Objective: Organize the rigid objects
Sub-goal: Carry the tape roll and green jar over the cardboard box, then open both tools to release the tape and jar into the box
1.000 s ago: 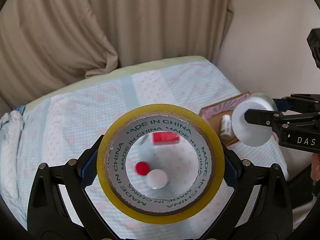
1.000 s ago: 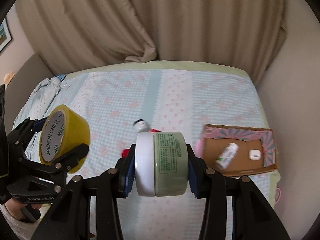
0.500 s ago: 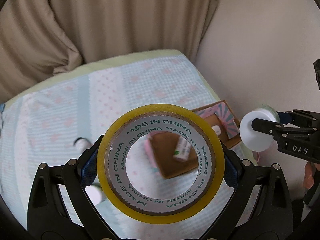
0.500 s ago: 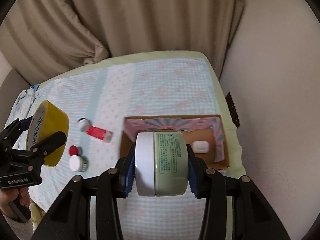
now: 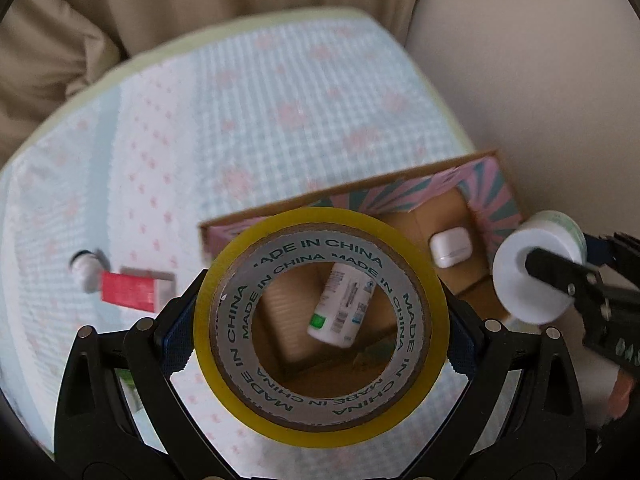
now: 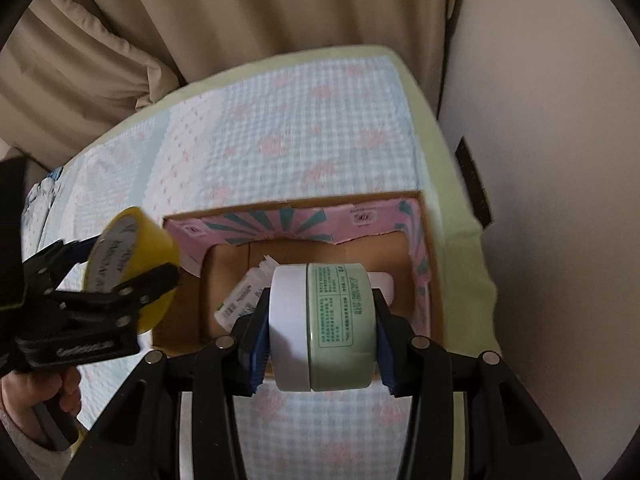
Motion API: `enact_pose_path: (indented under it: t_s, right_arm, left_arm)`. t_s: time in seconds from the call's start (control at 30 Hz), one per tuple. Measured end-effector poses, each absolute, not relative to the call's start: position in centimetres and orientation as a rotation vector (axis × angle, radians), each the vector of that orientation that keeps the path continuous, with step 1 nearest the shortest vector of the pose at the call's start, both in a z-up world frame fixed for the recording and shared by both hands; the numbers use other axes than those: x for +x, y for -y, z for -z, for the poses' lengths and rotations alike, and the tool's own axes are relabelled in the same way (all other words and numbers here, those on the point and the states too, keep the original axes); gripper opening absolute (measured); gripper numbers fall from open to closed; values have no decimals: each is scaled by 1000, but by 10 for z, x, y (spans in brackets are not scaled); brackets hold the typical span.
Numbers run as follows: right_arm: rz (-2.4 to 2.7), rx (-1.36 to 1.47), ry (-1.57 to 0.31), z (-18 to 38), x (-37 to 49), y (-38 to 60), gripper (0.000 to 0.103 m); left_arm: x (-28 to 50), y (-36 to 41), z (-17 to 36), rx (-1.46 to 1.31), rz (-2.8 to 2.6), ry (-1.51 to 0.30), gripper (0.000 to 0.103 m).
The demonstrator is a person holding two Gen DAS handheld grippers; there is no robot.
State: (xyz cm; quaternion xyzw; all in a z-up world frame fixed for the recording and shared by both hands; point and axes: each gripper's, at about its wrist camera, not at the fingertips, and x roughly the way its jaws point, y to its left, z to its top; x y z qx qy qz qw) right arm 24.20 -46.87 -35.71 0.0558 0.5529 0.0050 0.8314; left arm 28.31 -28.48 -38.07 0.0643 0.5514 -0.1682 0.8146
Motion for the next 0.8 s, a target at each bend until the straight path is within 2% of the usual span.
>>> enact_pose_path:
  t_s: [0.23,0.4,0.43,0.53,0.8]
  right_arm:
    - [-67,184,-1221,412,254,479,41]
    - [-106,276,-1234,437,255,484,41]
    - [-117,302,-1232,440,256,485,43]
    - [-134,394,-1229,444,255,493,103]
    - [-91,394,-1178,432,238,503,103]
  left_arm:
    - [302,298,438,170,333,-1278,98]
    - [302,295,439,159,395,-1262,98]
    - [303,294,438,171,393,-1260,103]
    - [301,288,429,186,389,-1214,103]
    - [293,267,419,208,368,-1218,103]
